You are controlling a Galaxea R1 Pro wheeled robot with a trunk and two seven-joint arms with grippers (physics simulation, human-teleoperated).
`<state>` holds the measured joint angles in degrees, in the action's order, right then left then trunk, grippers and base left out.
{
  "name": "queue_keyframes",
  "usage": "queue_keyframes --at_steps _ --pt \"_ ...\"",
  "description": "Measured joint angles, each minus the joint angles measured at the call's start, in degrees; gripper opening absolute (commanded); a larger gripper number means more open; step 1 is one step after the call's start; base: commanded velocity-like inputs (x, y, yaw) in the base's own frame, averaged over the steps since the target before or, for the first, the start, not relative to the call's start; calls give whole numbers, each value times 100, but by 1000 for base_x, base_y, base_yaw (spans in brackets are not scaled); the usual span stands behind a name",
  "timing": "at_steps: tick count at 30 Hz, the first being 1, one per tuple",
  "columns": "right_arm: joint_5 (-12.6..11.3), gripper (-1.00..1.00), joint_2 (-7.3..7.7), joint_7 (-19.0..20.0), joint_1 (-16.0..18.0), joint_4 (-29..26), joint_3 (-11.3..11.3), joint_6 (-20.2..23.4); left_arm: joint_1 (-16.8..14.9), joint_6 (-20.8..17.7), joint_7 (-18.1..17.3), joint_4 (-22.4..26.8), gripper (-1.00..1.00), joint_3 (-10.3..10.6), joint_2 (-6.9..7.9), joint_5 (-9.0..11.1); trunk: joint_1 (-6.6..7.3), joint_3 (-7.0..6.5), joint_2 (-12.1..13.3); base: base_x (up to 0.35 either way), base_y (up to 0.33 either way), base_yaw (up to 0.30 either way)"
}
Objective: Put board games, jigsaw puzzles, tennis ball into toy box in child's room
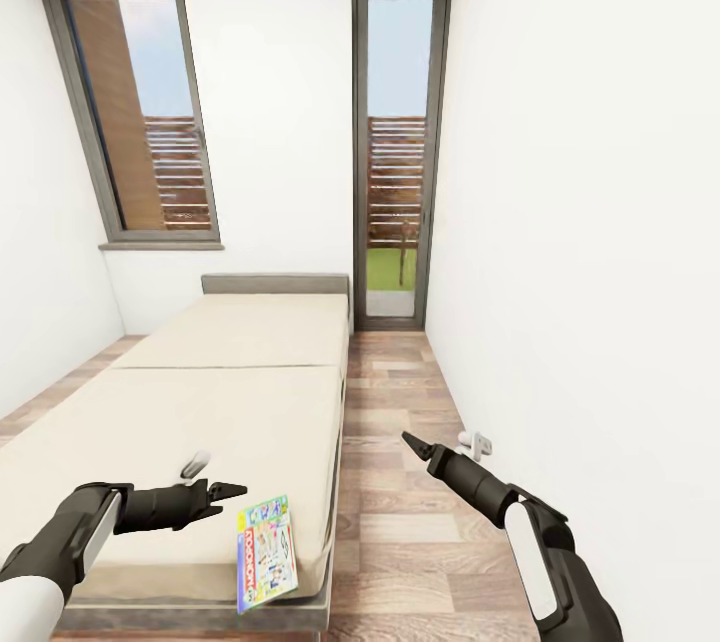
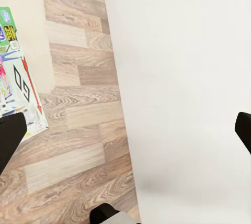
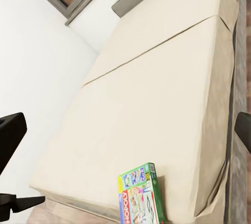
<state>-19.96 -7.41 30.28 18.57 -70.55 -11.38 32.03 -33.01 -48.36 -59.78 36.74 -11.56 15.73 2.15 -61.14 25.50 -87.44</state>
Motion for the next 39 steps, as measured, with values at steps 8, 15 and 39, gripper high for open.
queue_keyframes --at_steps 8,15,39 --pt "-8 100 -2 1 1 8 6 4 0 0 -4 1 100 0 0 5 -176 144 -321 0 0 0" --pt "-39 100 -4 11 1 92 -23 7 -2 0 -2 0 100 0 0 3 -330 269 -602 0 0 0" --pt "-342 100 66 -365 95 -377 16 774 -24 -225 -337 0 100 -51 233 66 -857 700 -1565 0 0 0"
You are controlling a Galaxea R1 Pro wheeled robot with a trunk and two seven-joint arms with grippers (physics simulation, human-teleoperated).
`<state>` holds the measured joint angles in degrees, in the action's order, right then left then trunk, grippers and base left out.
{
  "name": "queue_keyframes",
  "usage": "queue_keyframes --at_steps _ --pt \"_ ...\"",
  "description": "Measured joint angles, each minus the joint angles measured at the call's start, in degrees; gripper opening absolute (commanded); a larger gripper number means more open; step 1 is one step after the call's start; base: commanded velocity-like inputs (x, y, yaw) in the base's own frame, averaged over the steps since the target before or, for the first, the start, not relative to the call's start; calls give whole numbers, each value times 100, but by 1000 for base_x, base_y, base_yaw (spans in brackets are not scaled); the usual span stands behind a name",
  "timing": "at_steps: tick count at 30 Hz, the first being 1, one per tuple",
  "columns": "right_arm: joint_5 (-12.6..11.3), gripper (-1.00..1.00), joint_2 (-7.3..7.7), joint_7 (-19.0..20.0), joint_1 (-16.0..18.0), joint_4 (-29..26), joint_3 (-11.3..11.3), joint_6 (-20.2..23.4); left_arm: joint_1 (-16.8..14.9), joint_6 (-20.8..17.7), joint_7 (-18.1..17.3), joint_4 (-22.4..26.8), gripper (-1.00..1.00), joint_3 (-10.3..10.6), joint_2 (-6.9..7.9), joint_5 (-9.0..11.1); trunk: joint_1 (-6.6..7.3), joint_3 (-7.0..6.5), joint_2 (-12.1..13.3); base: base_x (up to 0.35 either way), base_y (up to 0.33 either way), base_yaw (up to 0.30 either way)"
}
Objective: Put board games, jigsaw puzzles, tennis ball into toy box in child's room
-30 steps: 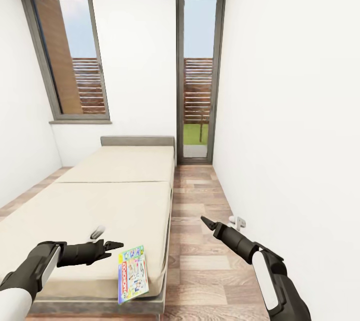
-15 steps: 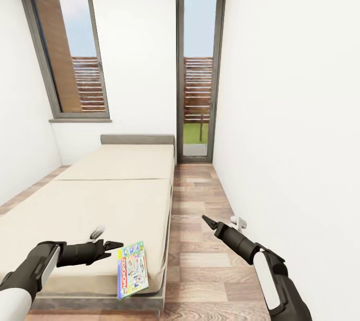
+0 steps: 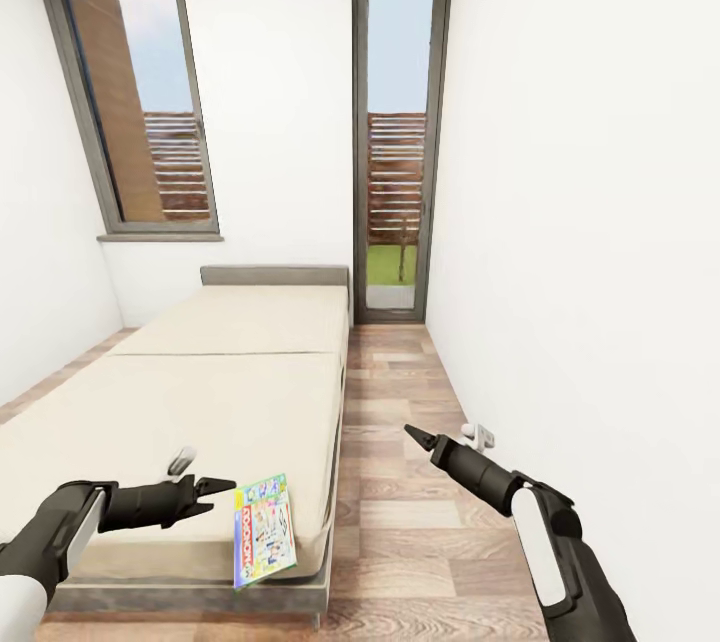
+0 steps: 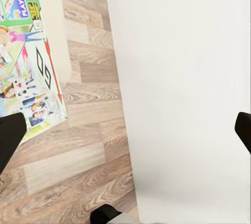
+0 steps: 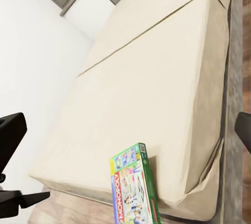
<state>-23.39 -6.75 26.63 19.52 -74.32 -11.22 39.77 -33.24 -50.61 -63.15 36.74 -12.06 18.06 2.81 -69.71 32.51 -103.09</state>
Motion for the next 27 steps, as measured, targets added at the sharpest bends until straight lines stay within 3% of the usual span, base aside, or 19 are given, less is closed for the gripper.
queue_keyframes --at_steps 8,20,27 --pt "-17 100 -19 -12 1 -101 27 335 -160 -138 -566 -11 100 -5 253 2 -176 143 -321 0 0 0" --pt "-5 100 -47 6 -6 -116 39 374 -281 -176 -663 -42 100 -11 359 -3 -439 359 -802 0 0 0" --pt "-7 100 -53 7 -12 -346 56 376 -284 -177 -753 -44 100 -13 572 6 -593 485 -1083 0 0 0"
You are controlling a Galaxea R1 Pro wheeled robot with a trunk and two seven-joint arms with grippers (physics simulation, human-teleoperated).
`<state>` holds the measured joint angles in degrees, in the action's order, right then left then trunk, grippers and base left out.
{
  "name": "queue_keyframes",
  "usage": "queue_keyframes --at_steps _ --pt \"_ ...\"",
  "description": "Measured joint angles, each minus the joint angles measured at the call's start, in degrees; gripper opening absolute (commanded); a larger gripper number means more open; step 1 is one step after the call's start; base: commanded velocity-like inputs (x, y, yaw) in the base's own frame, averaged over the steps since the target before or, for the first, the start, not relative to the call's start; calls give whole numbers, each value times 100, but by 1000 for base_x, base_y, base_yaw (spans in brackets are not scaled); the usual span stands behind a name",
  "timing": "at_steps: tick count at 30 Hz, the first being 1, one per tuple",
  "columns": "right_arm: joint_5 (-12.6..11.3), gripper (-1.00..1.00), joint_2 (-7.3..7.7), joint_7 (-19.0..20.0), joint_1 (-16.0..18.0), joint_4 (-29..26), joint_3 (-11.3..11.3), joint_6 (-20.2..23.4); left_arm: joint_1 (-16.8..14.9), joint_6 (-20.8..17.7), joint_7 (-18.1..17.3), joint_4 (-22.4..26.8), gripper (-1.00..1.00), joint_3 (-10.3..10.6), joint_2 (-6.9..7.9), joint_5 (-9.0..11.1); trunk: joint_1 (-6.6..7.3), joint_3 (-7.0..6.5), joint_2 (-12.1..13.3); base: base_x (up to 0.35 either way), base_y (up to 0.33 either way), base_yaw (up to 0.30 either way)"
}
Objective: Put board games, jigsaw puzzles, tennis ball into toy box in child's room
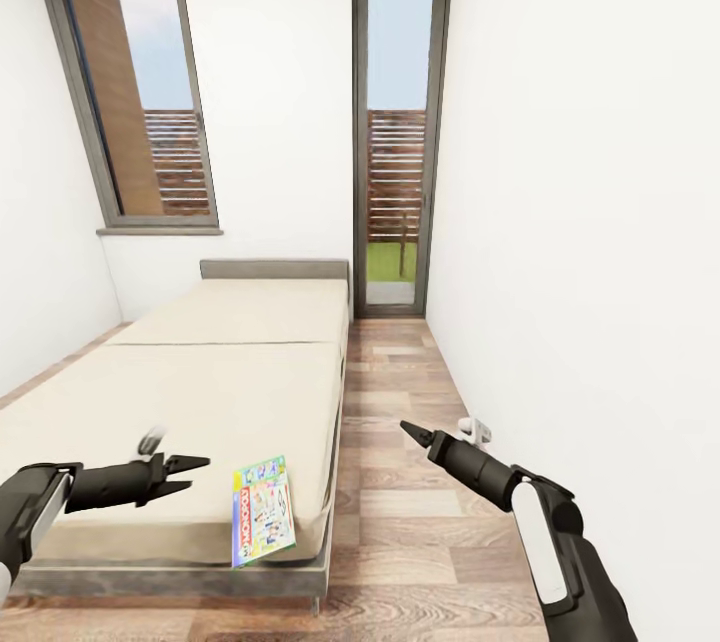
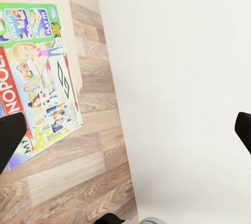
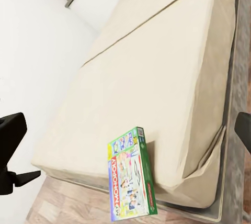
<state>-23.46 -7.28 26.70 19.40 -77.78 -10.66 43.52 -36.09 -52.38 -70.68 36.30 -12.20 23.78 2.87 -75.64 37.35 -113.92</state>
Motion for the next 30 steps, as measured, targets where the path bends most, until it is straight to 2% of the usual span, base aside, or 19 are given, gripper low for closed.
queue_keyframes --at_steps 10,15,18,22,26,30 --pt "-6 100 -9 11 -45 -344 15 11 0 7 -26 -116 100 0 37 -13 -220 180 -401 0 0 0" --pt "-15 100 7 18 -74 -617 309 3 0 12 -27 -157 100 0 45 -15 -330 269 -602 0 0 0" --pt "-26 100 4 15 -68 -990 626 7 0 25 -27 -164 100 0 46 -15 -395 323 -722 0 0 0" --pt "-14 100 -8 12 -65 -1217 977 40 0 37 -27 -166 100 0 46 -16 -483 395 -883 0 0 0" --pt "-20 100 -14 -12 -64 -1274 1139 130 0 52 -27 -167 100 0 43 -16 -571 467 -1043 0 0 0" --pt "-19 100 -9 -19 -64 -1285 1166 154 0 59 -27 -167 100 0 39 -16 -659 539 -1203 0 0 0"
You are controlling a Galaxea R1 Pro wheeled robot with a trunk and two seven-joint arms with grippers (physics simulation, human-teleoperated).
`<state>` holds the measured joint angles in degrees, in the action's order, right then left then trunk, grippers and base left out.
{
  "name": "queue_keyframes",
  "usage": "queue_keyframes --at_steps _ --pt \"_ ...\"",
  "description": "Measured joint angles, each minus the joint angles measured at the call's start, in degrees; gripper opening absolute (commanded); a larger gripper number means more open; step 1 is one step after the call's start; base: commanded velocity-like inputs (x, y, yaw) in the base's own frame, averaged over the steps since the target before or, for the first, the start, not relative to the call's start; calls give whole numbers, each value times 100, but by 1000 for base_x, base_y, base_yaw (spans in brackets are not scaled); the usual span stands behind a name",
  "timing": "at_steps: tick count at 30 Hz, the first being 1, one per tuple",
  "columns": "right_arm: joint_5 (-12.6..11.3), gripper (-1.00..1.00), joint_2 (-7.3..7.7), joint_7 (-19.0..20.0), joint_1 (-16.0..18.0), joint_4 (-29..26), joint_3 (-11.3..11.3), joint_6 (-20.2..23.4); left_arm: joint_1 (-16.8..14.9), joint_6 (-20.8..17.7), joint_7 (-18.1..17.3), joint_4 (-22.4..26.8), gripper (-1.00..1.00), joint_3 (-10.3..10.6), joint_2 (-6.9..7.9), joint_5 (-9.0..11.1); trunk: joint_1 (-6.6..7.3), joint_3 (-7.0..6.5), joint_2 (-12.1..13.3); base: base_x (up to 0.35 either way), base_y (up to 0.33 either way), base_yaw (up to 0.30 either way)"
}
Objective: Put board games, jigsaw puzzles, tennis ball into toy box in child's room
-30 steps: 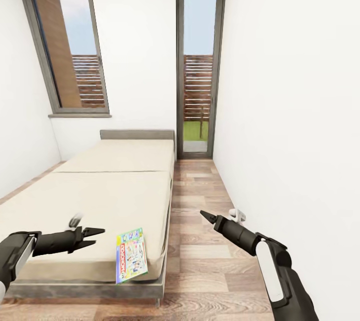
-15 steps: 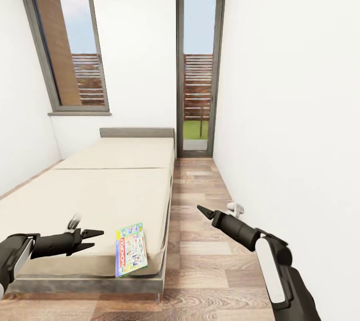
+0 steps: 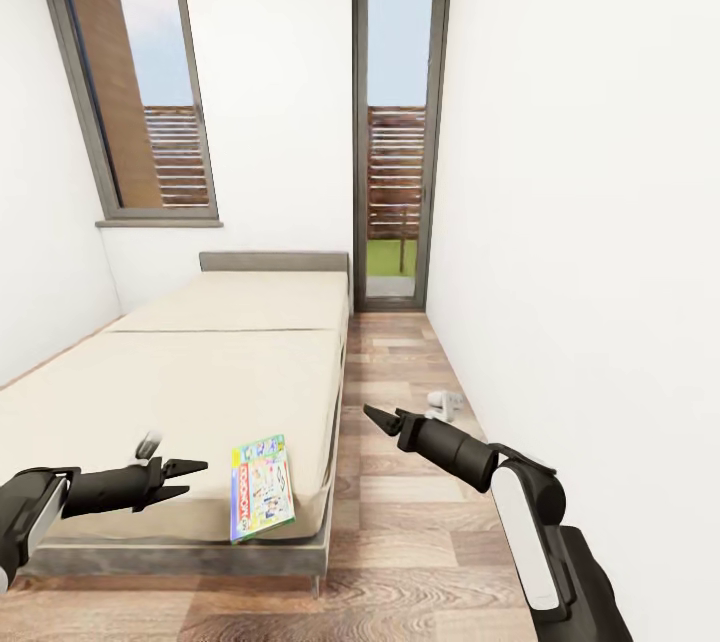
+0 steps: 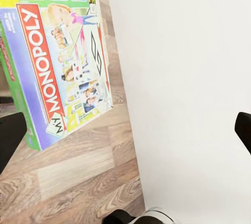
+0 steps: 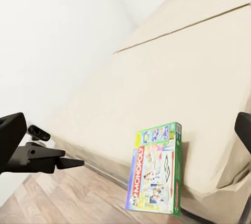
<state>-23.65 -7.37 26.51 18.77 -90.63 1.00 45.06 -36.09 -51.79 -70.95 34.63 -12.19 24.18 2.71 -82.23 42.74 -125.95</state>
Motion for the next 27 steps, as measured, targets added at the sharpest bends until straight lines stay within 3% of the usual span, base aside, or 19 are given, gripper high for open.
queue_keyframes --at_steps 27 --pt "0 100 43 20 0 22 -15 -34 0 18 -4 0 100 1 -19 0 -593 485 -1083 0 0 0"
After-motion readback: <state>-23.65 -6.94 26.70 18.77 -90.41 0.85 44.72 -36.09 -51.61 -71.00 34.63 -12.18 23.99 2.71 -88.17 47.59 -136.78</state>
